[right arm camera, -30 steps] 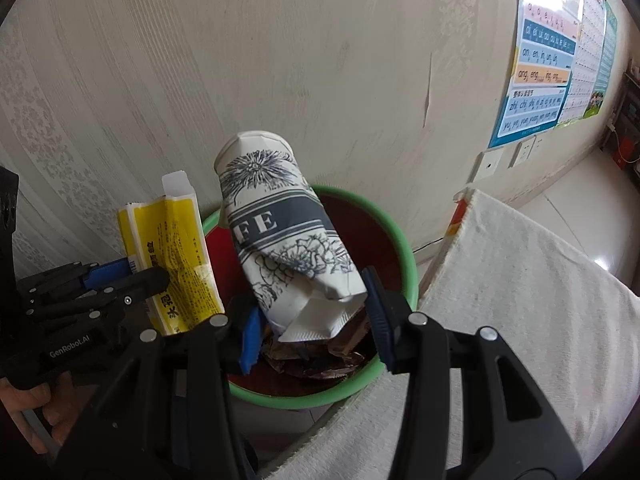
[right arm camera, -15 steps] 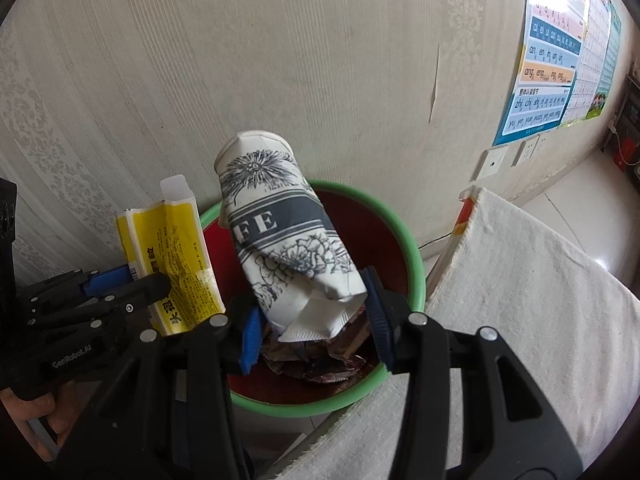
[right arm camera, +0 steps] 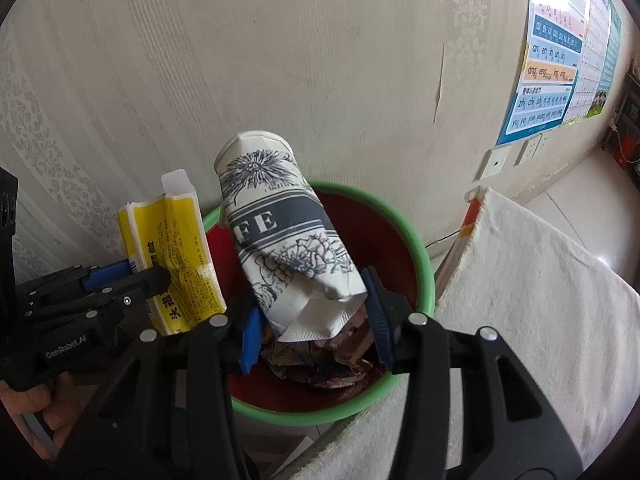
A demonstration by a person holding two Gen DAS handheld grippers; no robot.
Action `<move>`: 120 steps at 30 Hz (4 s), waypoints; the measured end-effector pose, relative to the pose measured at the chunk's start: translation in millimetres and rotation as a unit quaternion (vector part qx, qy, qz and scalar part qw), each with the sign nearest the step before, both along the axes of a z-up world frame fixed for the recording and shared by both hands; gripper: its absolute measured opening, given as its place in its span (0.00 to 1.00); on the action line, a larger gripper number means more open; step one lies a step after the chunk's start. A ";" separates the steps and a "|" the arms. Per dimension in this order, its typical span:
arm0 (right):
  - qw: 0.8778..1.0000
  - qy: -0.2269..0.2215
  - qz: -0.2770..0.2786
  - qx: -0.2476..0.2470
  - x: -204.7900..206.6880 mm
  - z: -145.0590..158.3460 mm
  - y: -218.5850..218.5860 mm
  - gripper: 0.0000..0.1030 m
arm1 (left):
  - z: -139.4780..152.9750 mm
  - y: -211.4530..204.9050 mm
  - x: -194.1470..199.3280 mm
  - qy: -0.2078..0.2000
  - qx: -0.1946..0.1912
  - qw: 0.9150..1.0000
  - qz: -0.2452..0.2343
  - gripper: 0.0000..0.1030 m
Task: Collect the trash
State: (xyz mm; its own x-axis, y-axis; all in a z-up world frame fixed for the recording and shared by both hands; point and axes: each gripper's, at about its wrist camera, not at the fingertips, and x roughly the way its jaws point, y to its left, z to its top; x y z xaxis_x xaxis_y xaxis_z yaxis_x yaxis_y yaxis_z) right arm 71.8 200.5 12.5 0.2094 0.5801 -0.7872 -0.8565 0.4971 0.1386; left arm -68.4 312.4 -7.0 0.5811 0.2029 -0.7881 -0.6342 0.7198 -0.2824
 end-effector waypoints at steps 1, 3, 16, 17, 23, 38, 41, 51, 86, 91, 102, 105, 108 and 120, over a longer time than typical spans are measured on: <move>1.000 0.002 0.000 -0.001 0.8 -0.5 1.2 0.43 | 0.0 1.0 -0.5 -0.003 -0.003 1.000 -0.002 0.31; 1.000 0.002 0.003 -0.004 0.6 -2.2 4.1 0.43 | -0.7 3.5 -0.6 -0.005 -0.008 1.000 -0.005 0.31; 1.000 0.008 -0.007 -0.026 5.6 -18.1 12.4 0.77 | -7.0 15.0 -8.0 -0.001 -0.019 1.000 -0.001 0.63; 1.000 0.008 -0.007 -0.023 4.4 -17.3 9.7 0.79 | -5.9 14.8 -9.7 -0.002 -0.018 1.000 0.000 0.63; 1.000 0.016 -0.016 -0.015 -2.4 -15.0 -11.5 0.95 | 2.3 7.1 -24.6 -0.013 -0.013 1.000 0.023 0.70; 0.995 0.023 -0.098 0.004 1.2 -0.7 -138.0 0.95 | 19.4 -96.4 16.1 0.006 0.023 0.998 -0.064 0.91; 0.992 0.009 -0.123 0.010 8.2 5.5 -172.3 0.95 | 22.3 -124.3 29.7 0.006 0.031 0.996 -0.085 0.92; 0.971 -0.043 -0.235 0.000 23.6 9.7 -302.1 0.95 | 27.1 -235.1 73.7 -0.003 0.112 0.977 -0.182 0.92; 0.926 -0.132 -0.351 0.037 -15.1 7.0 -414.7 0.95 | 20.2 -341.1 83.1 -0.065 0.144 0.953 -0.258 0.92; 0.927 -0.123 -0.354 0.029 -11.2 -0.2 -413.1 0.95 | 18.8 -337.1 83.6 -0.063 0.149 0.956 -0.243 0.92; 0.924 -0.106 -0.367 0.023 -2.1 -7.2 -416.3 0.95 | 13.7 -327.2 85.5 -0.060 0.133 0.962 -0.230 0.92; 0.924 -0.106 -0.368 0.023 -1.9 -7.6 -416.1 0.95 | 13.7 -329.0 85.5 -0.060 0.135 0.961 -0.232 0.92; 0.924 -0.105 -0.367 0.022 -1.1 -7.6 -416.2 0.95 | 12.6 -329.2 86.7 -0.058 0.134 0.961 -0.235 0.92; 0.924 -0.103 -0.368 0.019 -0.3 -10.5 -416.1 0.95 | 14.5 -338.2 83.9 -0.071 0.161 0.954 -0.241 0.92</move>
State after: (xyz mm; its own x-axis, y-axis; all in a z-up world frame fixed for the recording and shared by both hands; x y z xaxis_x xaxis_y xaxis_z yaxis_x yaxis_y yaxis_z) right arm 71.5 -215.6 2.0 0.7006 0.2476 -0.6692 -0.2988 0.9535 0.0399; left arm 15.5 -25.8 7.5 0.7640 0.1031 -0.6369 -0.1790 0.9823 -0.0557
